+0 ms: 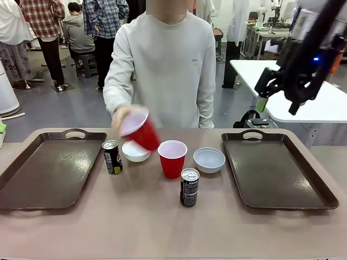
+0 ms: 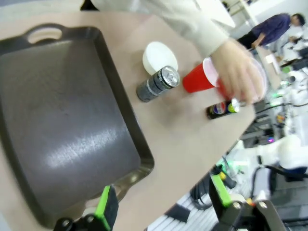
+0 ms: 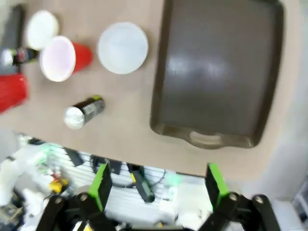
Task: Prepare tableware on both trays.
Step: Pick up a Picnic Bowl from the table and place it on a Handle tray.
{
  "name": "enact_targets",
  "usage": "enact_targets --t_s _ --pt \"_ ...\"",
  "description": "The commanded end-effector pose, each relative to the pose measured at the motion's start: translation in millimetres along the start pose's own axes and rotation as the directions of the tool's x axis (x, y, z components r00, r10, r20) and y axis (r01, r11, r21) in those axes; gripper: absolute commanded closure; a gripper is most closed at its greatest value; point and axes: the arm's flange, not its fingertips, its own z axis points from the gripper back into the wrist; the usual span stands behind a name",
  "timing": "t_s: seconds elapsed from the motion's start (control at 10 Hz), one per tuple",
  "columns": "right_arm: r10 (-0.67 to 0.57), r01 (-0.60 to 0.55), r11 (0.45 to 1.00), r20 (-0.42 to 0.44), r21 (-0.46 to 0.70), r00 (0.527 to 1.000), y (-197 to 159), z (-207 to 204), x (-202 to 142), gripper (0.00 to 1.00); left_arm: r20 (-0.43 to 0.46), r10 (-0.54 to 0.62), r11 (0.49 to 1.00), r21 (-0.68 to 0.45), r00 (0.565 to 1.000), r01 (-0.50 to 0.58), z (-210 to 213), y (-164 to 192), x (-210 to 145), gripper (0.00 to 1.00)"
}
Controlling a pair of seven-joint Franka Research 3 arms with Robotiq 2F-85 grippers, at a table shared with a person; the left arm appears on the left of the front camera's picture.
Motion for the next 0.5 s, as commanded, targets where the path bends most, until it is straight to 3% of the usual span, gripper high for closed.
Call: enact_targets --t_s 0.0,0.2,0.3,0.4 --pt "-0.045 0.039 0.998 -0.115 -0.056 0.992 10.8 -21.3 50.0 0.00 0.010 -0.003 1.000 -0.019 1.000 0.004 1.4 0.8 0.5 0.00" --pt "0.001 -0.002 0.997 -0.005 -0.077 1.000 16.5 -58.0 62.8 0.00 0.010 -0.003 1.000 -0.019 1.000 0.004 1.4 0.8 0.5 0.00" --pt "-0.036 0.031 0.998 -0.085 -0.058 0.996 10.2 -36.4 46.4 0.00 0.010 -0.003 1.000 -0.019 1.000 0.004 1.4 0.8 0.5 0.00" --pt "-0.036 0.031 0.998 -0.085 -0.058 0.996 10.2 -36.4 46.4 0.00 0.010 -0.003 1.000 -0.019 1.000 0.004 1.4 0.8 0.5 0.00"
